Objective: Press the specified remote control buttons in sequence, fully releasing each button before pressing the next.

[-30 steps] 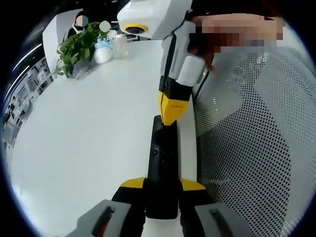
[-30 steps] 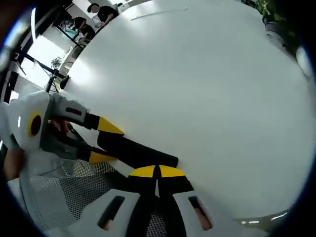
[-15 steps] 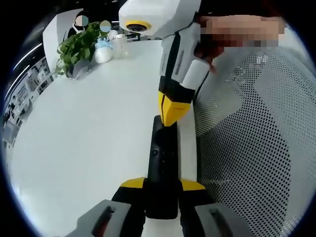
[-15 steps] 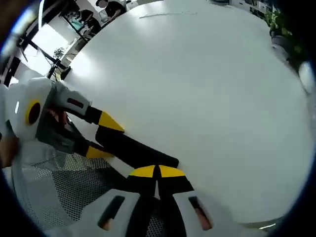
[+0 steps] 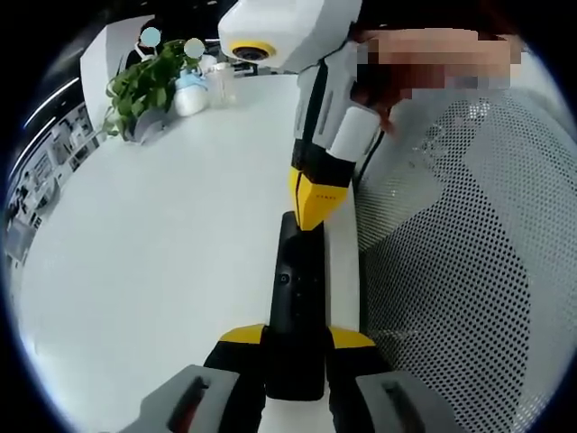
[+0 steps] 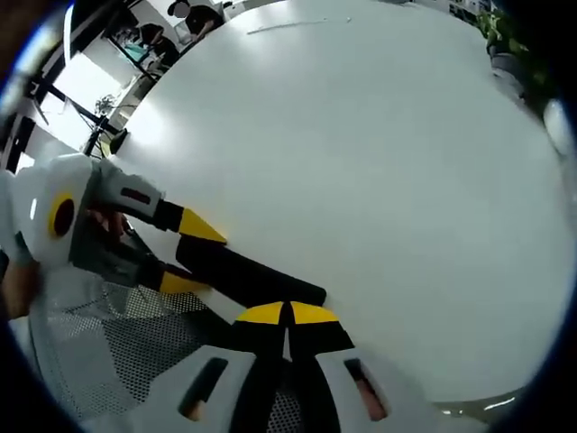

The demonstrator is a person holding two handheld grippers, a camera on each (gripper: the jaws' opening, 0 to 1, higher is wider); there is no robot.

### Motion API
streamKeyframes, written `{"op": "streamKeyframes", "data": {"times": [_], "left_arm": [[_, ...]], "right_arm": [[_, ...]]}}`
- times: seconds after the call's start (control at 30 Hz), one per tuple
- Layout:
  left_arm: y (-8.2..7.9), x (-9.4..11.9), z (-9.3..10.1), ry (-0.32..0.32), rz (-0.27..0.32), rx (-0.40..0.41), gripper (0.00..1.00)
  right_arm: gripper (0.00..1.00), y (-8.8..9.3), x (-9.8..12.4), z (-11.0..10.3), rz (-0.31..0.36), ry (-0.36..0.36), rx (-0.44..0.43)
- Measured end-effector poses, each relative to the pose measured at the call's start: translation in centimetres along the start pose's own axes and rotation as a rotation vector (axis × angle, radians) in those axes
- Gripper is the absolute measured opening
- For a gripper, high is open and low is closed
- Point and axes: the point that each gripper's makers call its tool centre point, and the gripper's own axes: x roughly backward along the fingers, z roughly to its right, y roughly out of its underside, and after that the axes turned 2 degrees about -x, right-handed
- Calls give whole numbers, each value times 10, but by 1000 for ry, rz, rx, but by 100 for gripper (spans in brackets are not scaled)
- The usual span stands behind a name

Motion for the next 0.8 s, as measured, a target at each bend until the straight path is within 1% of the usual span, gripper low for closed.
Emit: {"op": "streamKeyframes", "data": {"times": [0.13, 0.23, 0.3, 0.43, 0.5, 0.67, 0.8], "left_arm": [[0, 0, 0, 0, 1, 2, 25], [0, 0, 0, 0, 2, 3, 25], [0, 0, 0, 0, 1, 2, 25], [0, 0, 0, 1, 0, -1, 25], [0, 0, 1, 0, -1, -2, 25], [0, 0, 1, -1, -2, -4, 25], [0, 0, 0, -2, -2, -6, 25]], "right_arm": [[0, 1, 2, 6, -6, 29, 6], [0, 1, 3, 9, 2, 37, 2], [0, 1, 2, 8, 1, 30, -12], [0, 0, 1, 3, 2, 4, -12], [0, 1, 0, 2, -2, 13, 4], [0, 0, 0, 2, -4, 17, 14], [0, 0, 0, 0, -6, 48, 96]]}}
